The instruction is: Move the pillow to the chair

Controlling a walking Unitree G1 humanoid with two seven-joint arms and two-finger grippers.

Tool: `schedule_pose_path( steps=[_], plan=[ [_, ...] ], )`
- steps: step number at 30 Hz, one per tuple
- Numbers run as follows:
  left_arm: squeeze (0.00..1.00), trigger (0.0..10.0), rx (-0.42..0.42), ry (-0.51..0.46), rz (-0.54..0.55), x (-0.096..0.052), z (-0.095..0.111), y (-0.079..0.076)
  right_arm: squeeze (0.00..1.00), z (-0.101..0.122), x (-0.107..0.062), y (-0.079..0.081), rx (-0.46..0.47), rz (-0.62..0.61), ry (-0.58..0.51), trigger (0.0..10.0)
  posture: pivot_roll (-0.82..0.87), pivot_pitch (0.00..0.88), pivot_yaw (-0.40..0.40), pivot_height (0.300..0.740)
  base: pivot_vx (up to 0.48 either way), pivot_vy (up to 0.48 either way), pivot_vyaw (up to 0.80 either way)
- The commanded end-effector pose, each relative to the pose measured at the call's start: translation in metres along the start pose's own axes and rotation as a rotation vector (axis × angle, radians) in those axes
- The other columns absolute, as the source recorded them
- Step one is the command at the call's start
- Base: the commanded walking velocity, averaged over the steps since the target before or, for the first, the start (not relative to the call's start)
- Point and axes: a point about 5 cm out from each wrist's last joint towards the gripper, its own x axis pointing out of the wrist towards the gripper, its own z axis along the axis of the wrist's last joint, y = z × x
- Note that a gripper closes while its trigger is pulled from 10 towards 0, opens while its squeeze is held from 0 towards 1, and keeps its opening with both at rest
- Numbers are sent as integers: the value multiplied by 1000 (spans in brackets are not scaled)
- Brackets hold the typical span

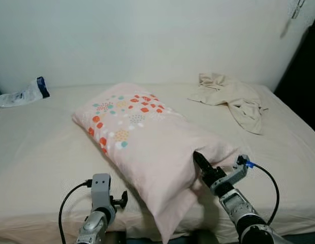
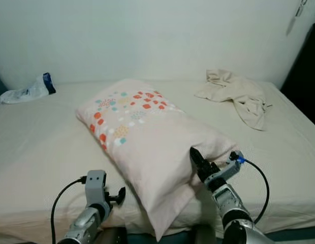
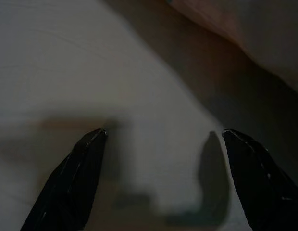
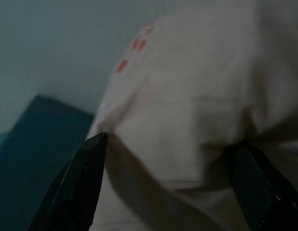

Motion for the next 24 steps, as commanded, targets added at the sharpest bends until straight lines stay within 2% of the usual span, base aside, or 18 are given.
schedule_pose_path(
  steps=[1,2,4,5,8,9,10,11,18,24],
  plan=[
    [0,10000,-8,15,-7,-2,-6,-2,0,2,3,8,-13,120,42,10000,83,28,7,582,0,0,0],
    [0,10000,-8,16,-11,-2,-7,-3,0,2,1,9,-29,158,60,10000,81,28,7,582,0,0,0],
    [0,10000,-8,16,-14,-2,-6,-4,0,5,1,7,-44,118,54,10000,80,30,9,582,0,0,0],
    [0,10000,-8,13,-19,-1,-5,-5,0,9,0,2,-62,37,24,10000,79,30,10,582,0,0,0],
    [0,10000,-8,11,-22,-1,-5,-5,0,12,1,-1,-69,-11,-3,10000,82,36,12,582,0,0,0],
    [0,10000,-6,10,-27,-1,-5,-5,0,17,1,-6,-70,-113,-52,10000,84,42,17,582,0,0,0],
    [0,10000,-6,10,-27,-1,-5,-5,0,17,1,-6,-70,-113,-52,10000,84,42,17,582,0,0,0],
    [0,10000,-4,9,-31,-2,-5,-5,0,20,1,-8,-59,-166,-89,10000,88,49,22,582,0,0,0],
    [0,10000,9,6,-43,-5,-7,-3,0,20,6,-4,-33,-164,-94,10000,123,78,39,582,0,0,0],
    [0,10000,27,-10,-46,-12,-12,4,0,11,23,8,-26,-175,-21,10000,168,110,51,582,0,0,0]
  ],
)
